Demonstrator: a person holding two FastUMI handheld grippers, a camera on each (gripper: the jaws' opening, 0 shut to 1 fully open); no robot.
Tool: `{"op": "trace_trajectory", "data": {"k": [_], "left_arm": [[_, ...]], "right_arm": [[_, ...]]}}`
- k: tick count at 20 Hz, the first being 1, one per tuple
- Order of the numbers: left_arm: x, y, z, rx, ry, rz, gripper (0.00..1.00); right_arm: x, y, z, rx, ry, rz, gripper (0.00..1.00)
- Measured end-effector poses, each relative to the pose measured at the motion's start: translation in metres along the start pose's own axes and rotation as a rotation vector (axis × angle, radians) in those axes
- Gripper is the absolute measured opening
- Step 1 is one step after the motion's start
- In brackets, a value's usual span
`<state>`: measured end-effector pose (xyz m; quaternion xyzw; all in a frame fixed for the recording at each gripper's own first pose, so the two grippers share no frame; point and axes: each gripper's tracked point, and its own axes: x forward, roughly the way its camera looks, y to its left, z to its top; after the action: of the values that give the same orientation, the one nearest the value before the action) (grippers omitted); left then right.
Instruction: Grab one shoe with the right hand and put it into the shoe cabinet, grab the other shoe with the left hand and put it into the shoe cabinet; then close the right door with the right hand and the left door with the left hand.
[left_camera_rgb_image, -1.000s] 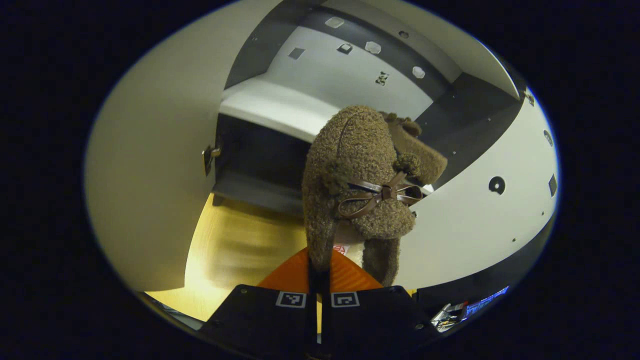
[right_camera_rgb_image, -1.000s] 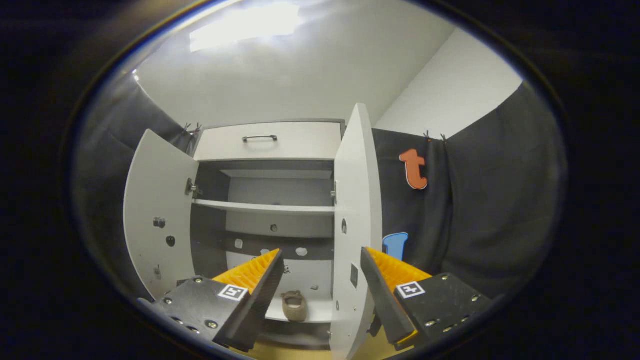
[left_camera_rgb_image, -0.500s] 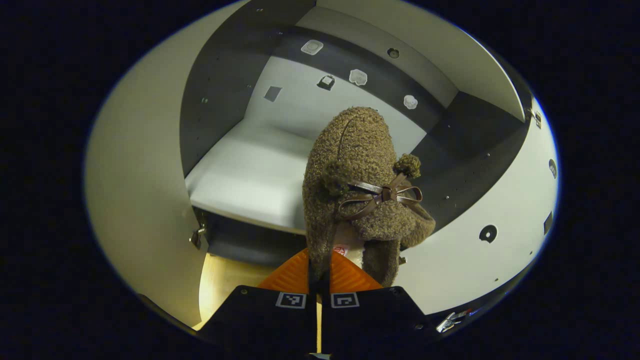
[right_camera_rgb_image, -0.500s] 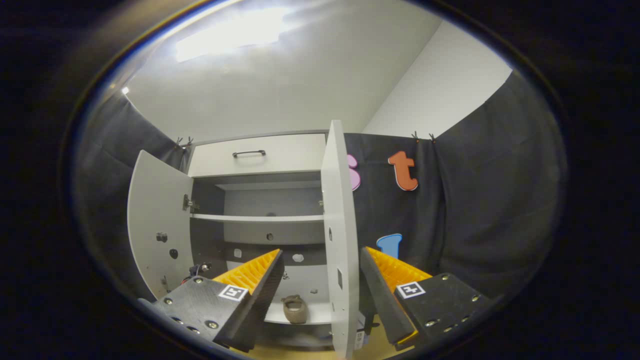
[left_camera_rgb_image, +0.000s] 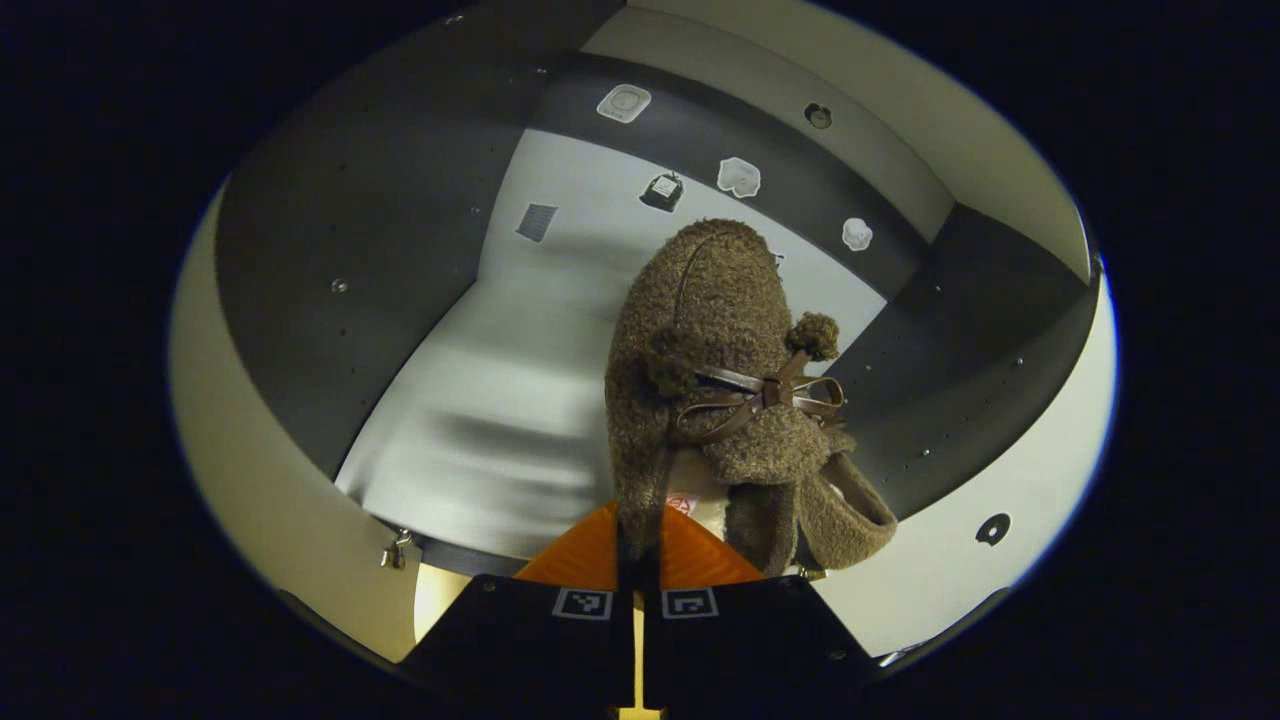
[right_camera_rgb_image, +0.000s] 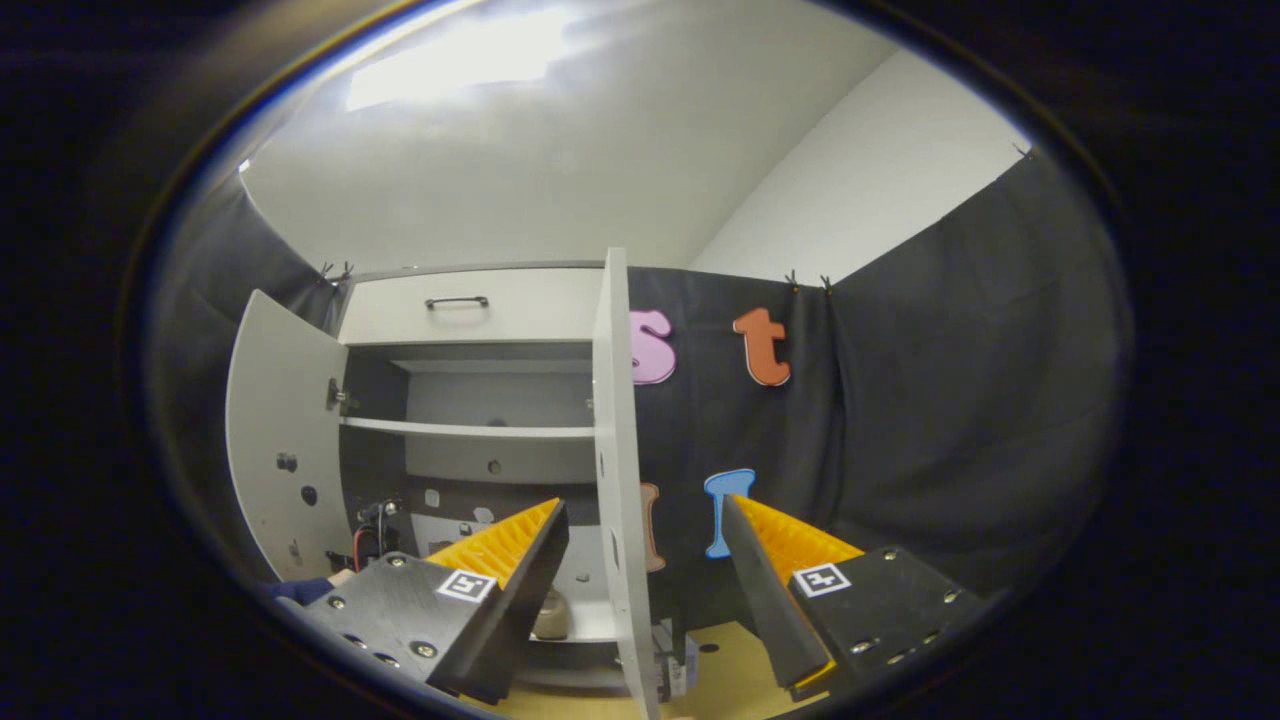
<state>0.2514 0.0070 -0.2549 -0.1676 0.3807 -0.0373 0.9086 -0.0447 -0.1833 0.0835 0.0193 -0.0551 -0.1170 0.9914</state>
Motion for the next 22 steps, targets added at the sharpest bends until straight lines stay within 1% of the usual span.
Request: {"op": "trace_trajectory", "data": {"k": [2, 3, 4, 6, 7, 9, 10, 11, 13, 14, 15, 17, 20, 21, 22], "left_arm": [[0.011, 0.001, 0.008, 0.019, -0.002, 0.012, 0.04], [0.015, 0.001, 0.010, 0.026, 0.002, 0.012, 0.07], [0.019, 0.000, 0.013, 0.026, 0.002, 0.014, 0.04], [0.025, -0.001, 0.011, 0.004, 0.039, 0.013, 0.04], [0.030, -0.001, 0.014, 0.001, 0.036, 0.015, 0.04], [0.038, 0.003, 0.016, 0.024, 0.048, 0.031, 0.04], [0.043, 0.005, 0.018, 0.034, 0.049, 0.042, 0.07], [0.046, 0.006, 0.019, 0.036, 0.051, 0.048, 0.04], [0.051, 0.007, 0.021, 0.052, 0.056, 0.054, 0.04], [0.055, 0.008, 0.021, 0.066, 0.061, 0.059, 0.04], [0.058, 0.009, 0.022, 0.079, 0.061, 0.071, 0.04], [0.063, 0.012, 0.022, 0.098, 0.065, 0.090, 0.04], [0.069, 0.010, 0.023, 0.111, 0.065, 0.090, 0.04], [0.070, 0.008, 0.022, 0.119, 0.067, 0.089, 0.01], [0.071, 0.007, 0.022, 0.126, 0.069, 0.090, 0.04]], "right_arm": [[0.000, -0.007, -0.003, -0.009, 0.005, -0.023, 0.89], [-0.001, -0.009, -0.004, -0.013, 0.007, -0.033, 0.89], [0.000, -0.011, -0.005, -0.018, 0.010, -0.044, 0.92], [0.001, -0.014, -0.007, -0.024, 0.016, -0.060, 0.92], [0.002, -0.014, -0.008, -0.024, 0.019, -0.065, 0.92], [0.005, -0.014, -0.013, -0.026, 0.024, -0.074, 0.92], [0.006, -0.015, -0.014, -0.029, 0.026, -0.081, 0.92], [0.006, -0.017, -0.016, -0.032, 0.027, -0.088, 0.92], [0.008, -0.018, -0.018, -0.033, 0.033, -0.098, 0.92], [0.009, -0.019, -0.020, -0.032, 0.035, -0.102, 0.89], [0.010, -0.019, -0.021, -0.032, 0.035, -0.107, 0.93], [0.012, -0.022, -0.023, -0.038, 0.039, -0.120, 0.92], [0.014, -0.025, -0.028, -0.040, 0.044, -0.133, 0.92], [0.015, -0.027, -0.029, -0.040, 0.045, -0.138, 0.92], [0.015, -0.028, -0.030, -0.039, 0.047, -0.142, 0.92]]}}
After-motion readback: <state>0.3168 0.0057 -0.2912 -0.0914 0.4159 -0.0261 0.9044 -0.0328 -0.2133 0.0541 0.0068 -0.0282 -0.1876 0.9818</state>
